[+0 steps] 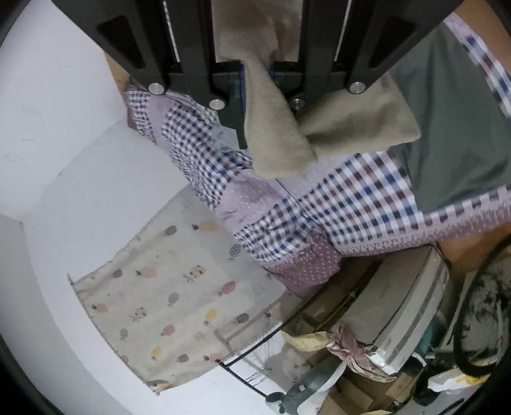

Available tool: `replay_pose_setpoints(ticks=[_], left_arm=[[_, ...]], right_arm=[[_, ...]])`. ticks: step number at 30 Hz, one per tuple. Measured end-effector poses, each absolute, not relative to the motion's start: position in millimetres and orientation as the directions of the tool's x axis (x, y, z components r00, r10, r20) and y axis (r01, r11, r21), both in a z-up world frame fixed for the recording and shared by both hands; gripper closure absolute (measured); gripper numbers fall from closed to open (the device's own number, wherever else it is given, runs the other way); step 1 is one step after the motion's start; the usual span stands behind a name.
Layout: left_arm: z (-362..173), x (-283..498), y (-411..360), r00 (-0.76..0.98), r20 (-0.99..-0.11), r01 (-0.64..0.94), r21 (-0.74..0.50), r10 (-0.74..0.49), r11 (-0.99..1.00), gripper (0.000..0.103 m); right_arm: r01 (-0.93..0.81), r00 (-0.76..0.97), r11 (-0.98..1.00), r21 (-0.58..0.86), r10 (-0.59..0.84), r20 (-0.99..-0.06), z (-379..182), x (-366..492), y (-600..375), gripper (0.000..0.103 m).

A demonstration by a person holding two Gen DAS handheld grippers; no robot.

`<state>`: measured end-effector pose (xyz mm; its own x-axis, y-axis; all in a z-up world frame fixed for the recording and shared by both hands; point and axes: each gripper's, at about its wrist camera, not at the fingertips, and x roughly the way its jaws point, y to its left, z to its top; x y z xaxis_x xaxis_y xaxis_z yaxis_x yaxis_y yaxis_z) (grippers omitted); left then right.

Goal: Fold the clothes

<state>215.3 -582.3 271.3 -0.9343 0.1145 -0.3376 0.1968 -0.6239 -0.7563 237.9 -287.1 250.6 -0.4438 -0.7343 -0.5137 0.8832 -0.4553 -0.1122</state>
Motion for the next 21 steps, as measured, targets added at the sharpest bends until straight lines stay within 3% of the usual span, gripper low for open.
replay_pose_setpoints(ticks=[7, 14, 18, 21], left_arm=[[283.4, 161.8, -630.2, -0.937, -0.335, 0.201, -0.744, 0.095, -0.637, 0.095], [287.2, 149.7, -692.4, -0.957, -0.286, 0.197, -0.735, 0.034, -0.649, 0.095], [229.4, 187.3, -730.4, -0.934, -0.358, 0.279, -0.716, -0.007, -0.640, 0.095], [164.7, 226.2, -750.8, -0.894, -0.443, 0.380, -0.678, -0.062, -0.629, 0.095]], right_arm=[[0.870, -0.464, -0.482, -0.105, -0.729, -0.503, 271.4, 188.2, -342.7, 0.097], [0.827, -0.554, -0.532, -0.181, -0.722, -0.415, 289.5, 175.3, -400.8, 0.097], [0.825, -0.564, -0.504, -0.254, -0.726, -0.393, 260.1, 210.9, -443.5, 0.097], [0.840, -0.543, -0.447, -0.309, -0.710, -0.448, 195.9, 255.6, -475.9, 0.097]])
